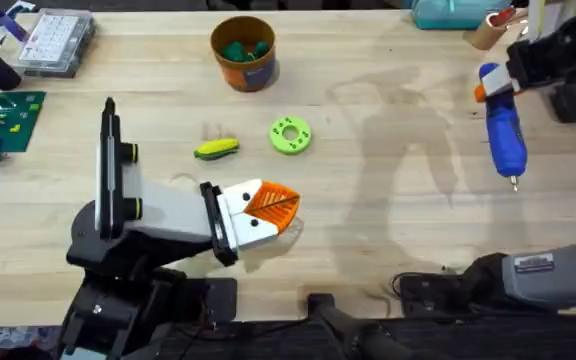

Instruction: Pick up the gripper from the table and insert it into the empty holder that is missing its gripper. Then pick up a screw, insert it into the mounting hole, and use the screwdriver to tighten it. Finally, clean up the table by picking up the vegetable and placing it into the bucket.

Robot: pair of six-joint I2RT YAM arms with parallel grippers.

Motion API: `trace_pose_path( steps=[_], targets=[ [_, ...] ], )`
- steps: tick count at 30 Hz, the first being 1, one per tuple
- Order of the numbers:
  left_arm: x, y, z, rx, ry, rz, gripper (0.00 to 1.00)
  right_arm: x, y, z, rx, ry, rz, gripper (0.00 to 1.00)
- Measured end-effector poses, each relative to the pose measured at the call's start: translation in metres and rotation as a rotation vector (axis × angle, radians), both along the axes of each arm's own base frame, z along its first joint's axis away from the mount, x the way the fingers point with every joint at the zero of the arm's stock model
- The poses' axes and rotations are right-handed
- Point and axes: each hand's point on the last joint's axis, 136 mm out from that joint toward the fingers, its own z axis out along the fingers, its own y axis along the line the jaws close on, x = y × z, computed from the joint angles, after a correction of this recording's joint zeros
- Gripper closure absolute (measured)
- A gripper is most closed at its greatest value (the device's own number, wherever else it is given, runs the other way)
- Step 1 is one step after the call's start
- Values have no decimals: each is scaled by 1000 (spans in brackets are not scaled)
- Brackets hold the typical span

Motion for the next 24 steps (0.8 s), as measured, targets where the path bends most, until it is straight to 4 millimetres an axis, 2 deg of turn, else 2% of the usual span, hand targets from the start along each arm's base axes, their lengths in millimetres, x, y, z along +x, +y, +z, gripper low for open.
trace_pose_path(
  steps=[6, 14, 24],
  targets=[
    [0, 0, 0, 0, 0, 0, 986, -1, 12, 34, -22, -98, 15, 976],
    [0, 0, 0, 0, 0, 0, 986, -9, 26, 92, -26, -300, 39, 976],
    [0, 0, 0, 0, 0, 0, 986, 3, 59, 168, 78, -641, 140, 976]
  ],
)
